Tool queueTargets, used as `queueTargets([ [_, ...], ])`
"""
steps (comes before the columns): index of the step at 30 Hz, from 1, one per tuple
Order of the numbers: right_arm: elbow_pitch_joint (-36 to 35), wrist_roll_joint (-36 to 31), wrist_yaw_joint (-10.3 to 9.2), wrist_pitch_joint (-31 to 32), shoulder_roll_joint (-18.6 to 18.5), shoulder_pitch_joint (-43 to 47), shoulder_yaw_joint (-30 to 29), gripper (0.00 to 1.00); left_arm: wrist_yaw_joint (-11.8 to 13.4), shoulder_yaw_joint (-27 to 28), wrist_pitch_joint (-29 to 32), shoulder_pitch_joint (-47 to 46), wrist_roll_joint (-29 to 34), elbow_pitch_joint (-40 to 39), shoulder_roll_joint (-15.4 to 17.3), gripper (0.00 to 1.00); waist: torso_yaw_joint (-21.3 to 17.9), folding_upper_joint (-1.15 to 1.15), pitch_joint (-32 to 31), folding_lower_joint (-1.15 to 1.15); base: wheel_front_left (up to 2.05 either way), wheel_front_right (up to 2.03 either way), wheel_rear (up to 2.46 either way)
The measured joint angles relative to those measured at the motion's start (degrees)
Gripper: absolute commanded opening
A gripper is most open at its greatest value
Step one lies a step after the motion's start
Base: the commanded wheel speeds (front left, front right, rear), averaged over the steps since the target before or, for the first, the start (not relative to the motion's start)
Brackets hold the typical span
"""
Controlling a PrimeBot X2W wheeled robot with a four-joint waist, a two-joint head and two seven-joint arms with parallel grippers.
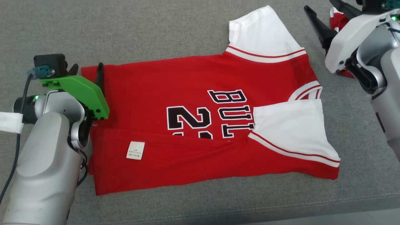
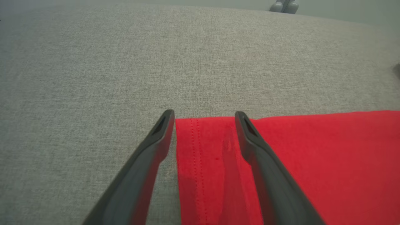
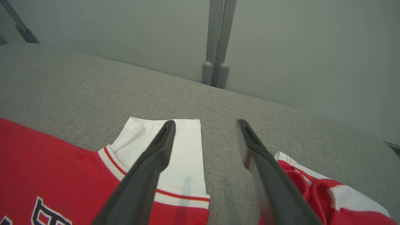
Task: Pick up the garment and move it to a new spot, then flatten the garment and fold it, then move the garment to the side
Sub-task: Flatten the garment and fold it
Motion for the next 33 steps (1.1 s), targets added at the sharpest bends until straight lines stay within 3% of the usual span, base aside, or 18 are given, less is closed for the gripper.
queueTargets([
  [4, 1.11, 0.00, 0.09, 0.01, -0.10, -3.12, -0.33, 1.00, 0.00, -0.31, -0.01, -2.30, 0.02, 1.30, -0.88, 1.00, 0.33, 0.00, 2.90, 0.00, 0.00, 0.00, 0.00],
  [5, 1.49, -0.01, 0.09, -0.01, -0.14, -3.44, -0.40, 1.00, 0.00, -0.41, -0.02, -2.75, 0.10, 1.71, -1.34, 0.86, 0.46, 0.00, 3.53, 0.00, 0.00, 0.00, 0.00],
  [7, 2.47, -0.01, 0.33, -0.23, -0.15, -3.69, -0.34, 1.00, 0.00, -0.76, -0.29, -3.19, 0.11, 2.60, -2.03, 0.79, 0.83, 0.00, 4.54, 0.00, 0.00, 0.00, 0.00],
  [9, 3.42, -0.01, 0.33, -0.23, -0.18, -3.87, -0.14, 1.00, 0.00, -1.05, -0.59, -3.67, 0.32, 2.87, -2.15, 0.82, 1.38, 0.00, 5.22, 0.00, 0.00, 0.00, 0.00],
  [12, 4.50, -0.02, 0.33, -0.23, -0.51, -4.93, -0.08, 1.00, 0.00, -1.63, -0.86, -5.13, 0.70, 3.35, -2.75, 1.00, 2.39, 0.00, 5.80, 0.00, 0.00, 0.00, 0.00],
  [25, 12.43, -0.12, 0.34, 2.14, -1.72, -8.03, 0.78, 1.00, -0.12, -3.83, -2.12, -7.80, 1.49, 6.15, -6.01, 1.00, 7.11, 0.00, 7.46, 0.00, 0.00, 0.00, 0.00],
  [26, 13.19, -0.25, 0.34, 2.16, -1.76, -8.06, 0.83, 1.00, -0.13, -4.02, -2.26, -7.89, 1.49, 6.39, -6.35, 0.95, 7.51, 0.00, 7.52, 0.00, 0.00, 0.00, 0.00],
  [27, 14.02, -0.38, 0.34, 2.37, -1.79, -8.08, 0.83, 1.00, -0.24, -4.33, -2.48, -7.98, 1.49, 6.54, -6.76, 0.78, 7.91, 0.00, 7.56, 0.00, 0.00, 0.00, 0.00],
  [28, 14.70, -0.43, 0.34, 2.52, -1.86, -8.08, 0.83, 1.00, -0.48, -4.71, -2.54, -8.16, 1.49, 6.65, -7.03, 0.72, 8.30, 0.00, 7.59, 0.00, 0.00, 0.00, 0.00],
  [29, 15.43, -0.45, 0.34, 2.83, -1.97, -8.12, 0.82, 1.00, -0.76, -5.19, -2.54, -8.39, 1.49, 6.70, -7.15, 0.47, 8.72, 0.00, 7.62, 0.00, 0.00, 0.00, 0.00],
  [30, 16.06, -0.45, 0.34, 2.88, -2.05, -8.23, 0.77, 1.00, -1.12, -5.55, -2.54, -8.58, 1.49, 6.77, -7.36, 0.32, 9.11, 0.00, 7.66, 0.00, 0.00, 0.00, 0.00],
  [31, 16.64, -0.45, 0.34, 2.89, -2.12, -8.42, 0.68, 1.00, -1.21, -5.81, -2.54, -8.69, 1.49, 6.81, -7.64, 0.32, 9.51, 0.00, 7.70, 0.00, 0.00, 0.00, 0.00],
  [32, 17.22, -0.45, 0.33, 2.89, -2.13, -8.73, 0.58, 1.00, -1.48, -6.03, -2.54, -8.74, 1.49, 6.86, -7.83, 0.03, 9.91, 0.00, 7.74, 0.00, 0.00, 0.00, 0.00],
  [33, 17.74, -0.45, 0.33, 2.89, -2.14, -9.09, 0.43, 1.00, -1.77, -6.41, -2.55, -8.76, 1.49, 6.87, -7.99, 0.00, 10.29, 0.00, 7.80, 0.00, 0.00, 0.00, 0.00],
])
